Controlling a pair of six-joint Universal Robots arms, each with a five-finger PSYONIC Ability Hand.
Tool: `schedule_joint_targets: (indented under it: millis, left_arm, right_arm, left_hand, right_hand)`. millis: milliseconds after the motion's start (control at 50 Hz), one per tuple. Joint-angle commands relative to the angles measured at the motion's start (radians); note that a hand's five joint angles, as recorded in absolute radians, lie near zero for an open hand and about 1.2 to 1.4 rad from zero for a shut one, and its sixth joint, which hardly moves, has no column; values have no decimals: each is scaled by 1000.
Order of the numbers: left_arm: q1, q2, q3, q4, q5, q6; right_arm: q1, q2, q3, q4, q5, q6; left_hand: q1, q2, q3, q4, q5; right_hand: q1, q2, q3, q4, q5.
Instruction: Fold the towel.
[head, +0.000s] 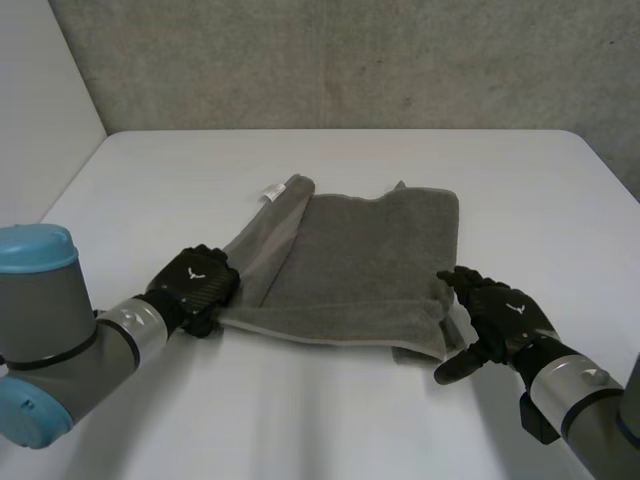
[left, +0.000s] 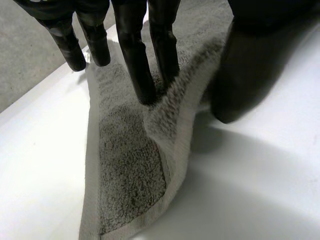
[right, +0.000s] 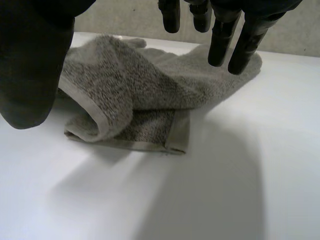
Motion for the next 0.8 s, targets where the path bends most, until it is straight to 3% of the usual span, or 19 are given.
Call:
schedule_joint_targets:
  millis: [20, 40, 120, 180, 220, 240, 260, 280, 320, 360, 440, 580, 700, 800]
  left_arm:
    - [-3, -20, 16, -1, -26, 0]
    - [-3, -20, 18, -1, -26, 0]
    - [-4, -19, 24, -1, -27, -3]
    - [-4, -5, 32, -1, -29, -6]
    - [-3, 1, 33, -3, -29, -8]
    - [1, 13, 36, -7, -29, -9]
    - [4, 39, 41, -15, -29, -12]
    - [4, 40, 41, -15, -29, -12]
    - [7, 87, 42, -19, -30, -23]
    - [8, 104, 42, -24, -29, -40]
    - [8, 173, 41, -47, -21, -107]
    - [11, 245, 35, -53, -20, -140]
    - [24, 288, 38, -55, -18, -141]
    - [43, 293, 29, -55, -18, -141]
  right_arm:
    - [10, 111, -26, -73, 46, 0]
    - [10, 131, -36, -90, 51, 0]
    - [14, 166, -59, -132, 60, 0]
    - [24, 203, -90, -185, 66, 3]
    - [40, 244, -127, -219, 66, 26]
    - [41, 244, -127, -219, 66, 26]
    - [50, 258, -147, -227, 66, 59]
    - [50, 258, -147, -227, 66, 60]
    - [67, 266, -190, -227, 57, 144]
    - [74, 266, -207, -224, 54, 185]
    - [108, 263, -240, -219, 41, 268]
    - [133, 264, -287, -216, 15, 284]
    - [130, 260, -375, -196, -71, 275]
    - [133, 301, -487, -48, -152, 235]
  left_hand:
    - [282, 283, -42, -51, 284]
    - [412, 414, -42, -51, 415]
    - [422, 424, -42, -51, 424]
    - [422, 424, -42, -51, 424]
    - [422, 424, -42, -51, 424]
    - [422, 424, -42, -51, 424]
    - [422, 424, -42, -51, 424]
    - [422, 424, -42, -51, 424]
    - [422, 424, -42, -51, 424]
    - [422, 424, -42, -51, 424]
    - [422, 424, -42, -51, 424]
    - [422, 424, -42, -51, 424]
    - [422, 424, -42, -51, 424]
    - [422, 424, -42, -51, 424]
  right_hand:
    - [-33, -14, -33, -58, -60]
    - [-18, 0, -33, -58, -60]
    - [41, 59, -33, -58, -60]
    - [243, 261, -33, -58, 112]
    - [679, 697, -33, -58, 548]
    - [681, 699, -33, -58, 550]
    - [896, 914, -33, -58, 765]
    - [898, 916, -33, -58, 767]
    - [1214, 1232, -33, -58, 1083]
    - [1282, 1300, -33, -58, 1151]
    - [1293, 1311, -33, -58, 1162]
    - [1293, 1311, -33, -58, 1162]
    - [1293, 1311, -33, -58, 1162]
    - [1293, 1311, -33, -58, 1162]
